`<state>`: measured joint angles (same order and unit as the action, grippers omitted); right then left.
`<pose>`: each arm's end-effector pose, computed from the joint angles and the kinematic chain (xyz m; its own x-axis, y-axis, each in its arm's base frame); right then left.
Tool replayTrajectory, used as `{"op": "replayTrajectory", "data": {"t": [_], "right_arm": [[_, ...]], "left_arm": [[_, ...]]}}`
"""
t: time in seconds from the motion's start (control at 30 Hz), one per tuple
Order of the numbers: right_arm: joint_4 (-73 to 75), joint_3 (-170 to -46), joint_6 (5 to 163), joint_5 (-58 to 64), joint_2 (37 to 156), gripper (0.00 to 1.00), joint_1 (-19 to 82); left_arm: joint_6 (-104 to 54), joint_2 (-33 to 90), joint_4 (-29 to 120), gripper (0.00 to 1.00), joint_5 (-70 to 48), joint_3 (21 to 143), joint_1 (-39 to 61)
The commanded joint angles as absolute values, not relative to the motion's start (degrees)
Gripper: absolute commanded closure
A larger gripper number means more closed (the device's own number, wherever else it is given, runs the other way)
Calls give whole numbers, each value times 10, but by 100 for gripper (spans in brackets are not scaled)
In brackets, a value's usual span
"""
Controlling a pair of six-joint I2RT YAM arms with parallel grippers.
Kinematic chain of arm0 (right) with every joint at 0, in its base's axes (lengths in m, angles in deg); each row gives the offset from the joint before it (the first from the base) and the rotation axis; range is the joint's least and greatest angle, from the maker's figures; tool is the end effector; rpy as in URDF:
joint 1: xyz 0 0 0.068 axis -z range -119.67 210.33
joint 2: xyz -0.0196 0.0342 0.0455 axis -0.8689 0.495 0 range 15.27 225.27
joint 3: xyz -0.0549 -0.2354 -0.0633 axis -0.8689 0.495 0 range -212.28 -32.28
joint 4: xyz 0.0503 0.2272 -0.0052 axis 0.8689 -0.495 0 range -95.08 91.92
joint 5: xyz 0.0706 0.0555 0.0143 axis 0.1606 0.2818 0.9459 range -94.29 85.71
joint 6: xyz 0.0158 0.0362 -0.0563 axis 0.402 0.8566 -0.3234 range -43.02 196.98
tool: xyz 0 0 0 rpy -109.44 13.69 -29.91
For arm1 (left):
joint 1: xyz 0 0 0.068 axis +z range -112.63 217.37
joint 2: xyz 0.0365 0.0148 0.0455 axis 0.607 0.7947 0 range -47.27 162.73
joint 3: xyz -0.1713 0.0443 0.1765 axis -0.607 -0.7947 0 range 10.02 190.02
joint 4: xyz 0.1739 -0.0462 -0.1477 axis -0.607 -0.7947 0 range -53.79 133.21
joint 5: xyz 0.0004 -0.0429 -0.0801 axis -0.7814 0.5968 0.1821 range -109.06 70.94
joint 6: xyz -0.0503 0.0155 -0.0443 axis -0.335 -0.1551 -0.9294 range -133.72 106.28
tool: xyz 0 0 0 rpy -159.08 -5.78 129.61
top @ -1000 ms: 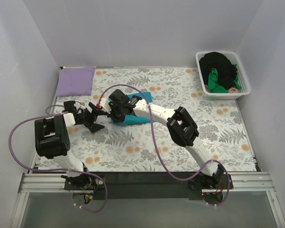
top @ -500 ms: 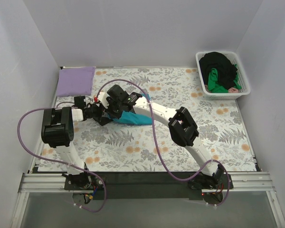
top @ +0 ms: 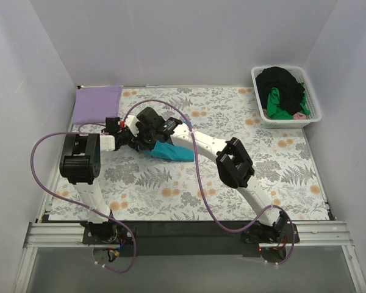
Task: Fold and stack the t-shirts
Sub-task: Neatly place the folded tshirt to the corner
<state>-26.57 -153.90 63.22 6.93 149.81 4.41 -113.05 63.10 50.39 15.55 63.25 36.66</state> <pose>0.2751 0.4260 0.2104 -0.1472 -0.6340 -0.7592 -0.9567 0.2862 -0.0536 0.3469 -0.0358 0.0998 -0.2466 -0.8091 0.5334 -0.8162 -0.1234 -0.5645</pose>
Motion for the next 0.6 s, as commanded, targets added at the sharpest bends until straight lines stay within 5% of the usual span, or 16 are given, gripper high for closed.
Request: {"op": "replayTrajectory", "data": {"t": [0.0, 0.17, 0.27, 0.33, 0.47, 0.57], "right_arm": [[-242, -1566, 641, 63, 1502, 99, 46], [-237, -1566, 644, 55, 1502, 99, 48], [-236, -1566, 643, 53, 1504, 99, 49], [-236, -1556, 641, 49, 1497, 81, 51], [-236, -1520, 651, 58, 1455, 48, 77], [-237, -1476, 660, 76, 1415, 36, 108]], "left_arm": [[-1106, 665, 457, 51, 16, 631, 353], [-1100, 672, 456, 55, 10, 640, 346], [-1070, 670, 448, 79, -1, 653, 342], [-1049, 670, 436, 99, -11, 676, 342], [-946, 666, 375, 100, -44, 728, 342], [-903, 672, 333, 100, -67, 774, 342]]}}
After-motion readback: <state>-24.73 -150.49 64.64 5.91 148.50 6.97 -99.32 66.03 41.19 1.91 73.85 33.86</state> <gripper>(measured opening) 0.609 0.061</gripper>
